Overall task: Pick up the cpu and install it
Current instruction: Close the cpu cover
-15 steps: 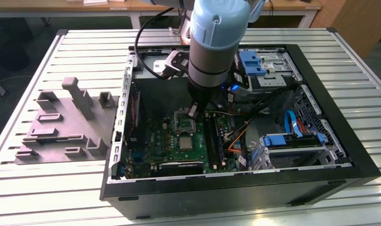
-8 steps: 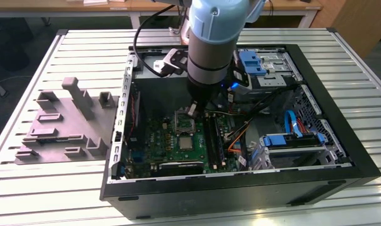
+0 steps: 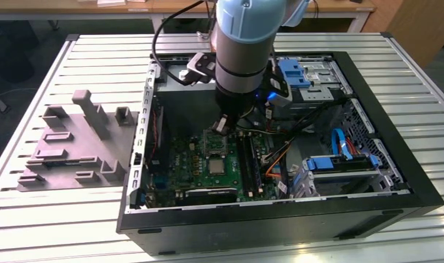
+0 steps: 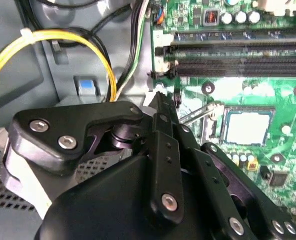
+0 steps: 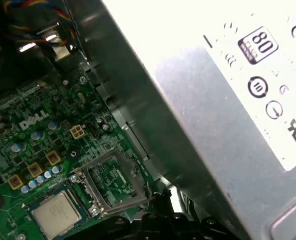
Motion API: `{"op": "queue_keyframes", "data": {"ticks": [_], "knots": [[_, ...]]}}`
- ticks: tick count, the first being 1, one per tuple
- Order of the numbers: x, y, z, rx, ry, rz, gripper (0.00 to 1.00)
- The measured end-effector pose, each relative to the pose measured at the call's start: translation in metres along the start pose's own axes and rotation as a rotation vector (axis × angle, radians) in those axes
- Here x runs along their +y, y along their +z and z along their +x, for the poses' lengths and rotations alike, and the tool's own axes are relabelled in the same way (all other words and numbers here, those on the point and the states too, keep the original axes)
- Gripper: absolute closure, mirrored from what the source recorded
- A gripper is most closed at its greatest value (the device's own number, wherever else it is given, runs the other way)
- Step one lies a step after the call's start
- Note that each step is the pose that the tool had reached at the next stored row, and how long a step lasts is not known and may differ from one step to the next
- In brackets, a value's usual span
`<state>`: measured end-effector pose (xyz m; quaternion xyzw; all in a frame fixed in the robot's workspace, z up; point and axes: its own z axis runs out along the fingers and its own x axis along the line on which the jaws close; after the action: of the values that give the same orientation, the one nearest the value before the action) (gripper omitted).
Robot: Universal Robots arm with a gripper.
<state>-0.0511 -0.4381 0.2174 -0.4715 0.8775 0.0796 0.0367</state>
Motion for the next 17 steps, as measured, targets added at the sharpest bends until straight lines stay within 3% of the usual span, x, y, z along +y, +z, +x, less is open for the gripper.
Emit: {"op": "queue_keyframes", "data": {"ticks": [13,14,17], "knots": [[0.0039,-0.0129,-0.0015,0.0208,0.000,0.0138,0.89],[0.0043,-0.0138,-0.0016,0.0249,0.000,0.0168,0.89],[0.0053,-0.0161,-0.0013,0.0464,0.000,0.0309,0.89]]}}
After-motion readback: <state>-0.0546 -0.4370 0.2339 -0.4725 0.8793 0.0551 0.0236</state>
